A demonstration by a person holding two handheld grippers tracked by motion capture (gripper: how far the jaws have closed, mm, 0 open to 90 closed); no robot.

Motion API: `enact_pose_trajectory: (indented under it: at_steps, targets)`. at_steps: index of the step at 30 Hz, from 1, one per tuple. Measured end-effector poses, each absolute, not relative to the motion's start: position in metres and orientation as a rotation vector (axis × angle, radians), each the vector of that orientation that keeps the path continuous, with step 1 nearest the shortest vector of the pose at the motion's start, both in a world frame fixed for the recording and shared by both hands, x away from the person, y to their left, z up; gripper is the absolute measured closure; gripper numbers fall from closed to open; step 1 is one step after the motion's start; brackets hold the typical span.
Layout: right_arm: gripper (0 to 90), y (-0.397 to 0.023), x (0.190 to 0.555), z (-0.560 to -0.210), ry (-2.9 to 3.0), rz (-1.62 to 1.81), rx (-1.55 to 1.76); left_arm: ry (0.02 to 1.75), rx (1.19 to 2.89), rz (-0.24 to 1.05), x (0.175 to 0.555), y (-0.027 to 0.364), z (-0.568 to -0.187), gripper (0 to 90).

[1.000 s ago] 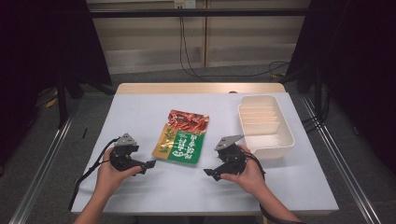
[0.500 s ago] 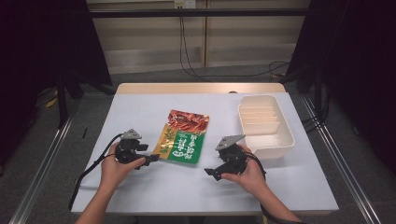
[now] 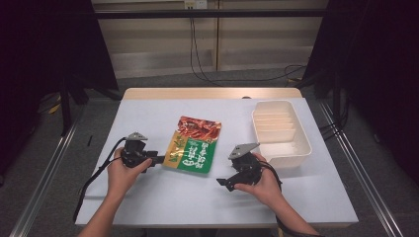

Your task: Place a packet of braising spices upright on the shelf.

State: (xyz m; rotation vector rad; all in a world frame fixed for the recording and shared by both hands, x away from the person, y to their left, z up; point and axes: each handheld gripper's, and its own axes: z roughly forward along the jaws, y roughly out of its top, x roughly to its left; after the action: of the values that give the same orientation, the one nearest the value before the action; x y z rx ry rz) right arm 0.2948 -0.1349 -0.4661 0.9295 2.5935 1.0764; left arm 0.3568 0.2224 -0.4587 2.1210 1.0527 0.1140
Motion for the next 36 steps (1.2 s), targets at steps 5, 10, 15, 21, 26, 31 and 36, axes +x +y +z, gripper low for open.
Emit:
enact_pose_trajectory:
  at_steps: [5, 10, 15, 21, 26, 31, 36]
  targets:
    - [7.2, -0.135, 0.296, -0.467, 2.596, 1.079, 0.93, 1.087, 2.12, 0.085, 0.357, 0.218, -0.465, 55.6]
    - [7.1, -0.135, 0.295, -0.466, 2.597, 1.079, 0.928, 1.098, 2.083, 0.039, 0.359, 0.217, -0.465, 62.9]
    - [7.1, -0.136, 0.295, -0.466, 2.598, 1.079, 0.929, 1.114, 2.082, 0.082, 0.359, 0.218, -0.465, 67.7]
    - [7.1, -0.136, 0.295, -0.466, 2.597, 1.081, 0.928, 1.15, 2.137, 0.177, 0.363, 0.224, -0.462, 88.0]
    - [7.0, -0.135, 0.295, -0.467, 2.604, 1.085, 0.919, 1.135, 2.164, 0.133, 0.366, 0.216, -0.472, 90.0]
    - [7.0, -0.136, 0.294, -0.466, 2.602, 1.073, 0.917, 1.111, 2.16, 0.111, 0.361, 0.214, -0.472, 90.0]
    - [7.0, -0.135, 0.295, -0.467, 2.606, 1.092, 0.917, 1.099, 2.141, 0.073, 0.358, 0.211, -0.473, 90.0]
